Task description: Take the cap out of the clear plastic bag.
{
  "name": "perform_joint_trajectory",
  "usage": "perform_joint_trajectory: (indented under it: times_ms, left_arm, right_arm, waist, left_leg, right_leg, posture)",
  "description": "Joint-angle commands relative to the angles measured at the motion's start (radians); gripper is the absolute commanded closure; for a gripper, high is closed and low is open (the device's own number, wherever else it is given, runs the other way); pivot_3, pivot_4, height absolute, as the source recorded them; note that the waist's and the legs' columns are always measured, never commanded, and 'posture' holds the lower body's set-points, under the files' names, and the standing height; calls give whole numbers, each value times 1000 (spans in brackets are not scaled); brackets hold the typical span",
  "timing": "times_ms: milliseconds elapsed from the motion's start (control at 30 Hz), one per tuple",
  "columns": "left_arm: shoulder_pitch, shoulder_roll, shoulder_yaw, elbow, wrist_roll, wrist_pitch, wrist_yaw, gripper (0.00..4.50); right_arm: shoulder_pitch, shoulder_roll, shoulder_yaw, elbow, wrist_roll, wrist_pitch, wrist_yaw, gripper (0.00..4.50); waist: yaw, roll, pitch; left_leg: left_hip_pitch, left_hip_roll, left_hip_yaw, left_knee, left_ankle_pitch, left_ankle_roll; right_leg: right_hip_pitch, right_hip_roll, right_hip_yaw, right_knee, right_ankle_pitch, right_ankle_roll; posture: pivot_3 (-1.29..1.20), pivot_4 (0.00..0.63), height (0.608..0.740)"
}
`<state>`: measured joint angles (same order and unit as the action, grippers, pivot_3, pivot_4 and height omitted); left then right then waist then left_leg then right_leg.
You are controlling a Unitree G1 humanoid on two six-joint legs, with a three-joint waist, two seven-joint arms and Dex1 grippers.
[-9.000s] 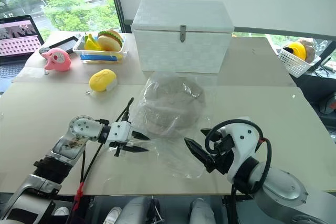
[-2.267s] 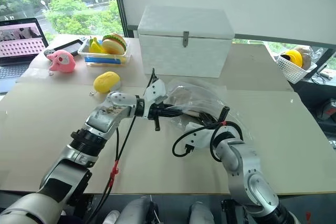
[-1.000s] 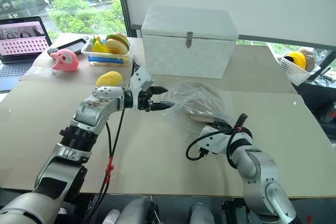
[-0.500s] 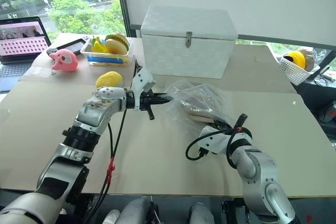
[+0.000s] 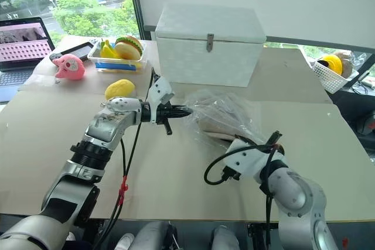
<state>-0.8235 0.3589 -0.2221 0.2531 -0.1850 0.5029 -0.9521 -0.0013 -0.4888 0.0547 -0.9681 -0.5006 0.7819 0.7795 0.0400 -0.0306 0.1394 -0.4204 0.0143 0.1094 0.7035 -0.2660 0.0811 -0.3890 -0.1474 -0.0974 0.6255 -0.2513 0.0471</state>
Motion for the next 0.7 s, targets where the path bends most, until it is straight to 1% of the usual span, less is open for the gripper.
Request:
perform_joint_trajectory:
  times_ms: [33, 133, 233, 400, 467, 500, 567, 633, 700]
  left_arm:
    - [-9, -17, -8, 3, 10, -17, 7, 4475]
    - [-13, -22, -6, 11, 15, -20, 9, 4475]
    - [-16, -25, -5, 20, 21, -25, 11, 4475]
    - [-25, -34, -2, 40, 34, -38, 12, 4475]
    - [-29, -36, 0, 48, 38, -42, 14, 4475]
    - [-31, -36, 0, 50, 39, -43, 14, 4475]
    - [-30, -36, 1, 50, 42, -45, 12, 4475]
    - [-30, -34, 1, 52, 48, -51, 13, 4475]
    - [-31, -34, 3, 54, 50, -52, 14, 4475]
  right_arm:
    - [-158, 103, -34, -66, 117, 286, 35, 4500]
    - [-285, 167, -30, -79, 169, 429, 54, 4500]
    - [-372, 212, -25, -79, 207, 550, 80, 4500]
    - [-512, 273, -77, -79, 330, 783, 193, 4500]
    - [-583, 278, -163, -79, 391, 826, 240, 4500]
    - [-609, 270, -230, -79, 436, 832, 269, 4500]
    - [-630, 246, -331, -79, 523, 833, 294, 4500]
    - [-655, 222, -471, -79, 670, 833, 326, 4500]
    - [-681, 226, -616, -79, 825, 833, 325, 4500]
  waist:
    - [-3, 2, 1]
    - [-6, 4, 2]
    - [-17, 5, 3]
    - [-29, 5, 3]
    - [-29, 5, 4]
    - [-29, 6, 4]
    - [-26, 6, 5]
    - [-26, 7, 5]
    - [-27, 7, 5]
  left_leg:
    - [-2, 0, 0, 0, 0, 0]
    - [-5, 0, 1, 0, 0, 0]
    - [-6, -1, 2, -1, 1, -1]
    - [-11, -2, 3, -1, 2, -2]
    - [-11, -2, 4, -1, 2, -2]
    - [-12, -2, 4, -1, 2, -2]
    - [-12, -3, 4, -1, 2, -2]
    - [-12, -4, 4, -2, 2, -2]
    - [-12, -4, 4, -2, 2, -2]
  right_leg:
    - [-2, 0, 0, 0, 0, 0]
    - [-5, 1, 0, 1, 0, -1]
    - [-8, 1, 0, 3, 0, -1]
    - [-13, 2, -1, 6, 0, -1]
    - [-13, 3, -1, 6, 0, -1]
    - [-14, 3, -1, 6, 0, -1]
    - [-14, 3, -1, 6, 0, -1]
    - [-13, 2, -1, 6, 0, -1]
    - [-13, 2, -1, 6, 0, 0]
  posture:
    - [0, 150, 723]
    - [0, 150, 723]
    - [0, 150, 723]
    - [0, 150, 723]
    - [0, 150, 723]
    - [0, 150, 723]
    - [0, 150, 723]
    - [0, 150, 723]
    - [0, 150, 723]
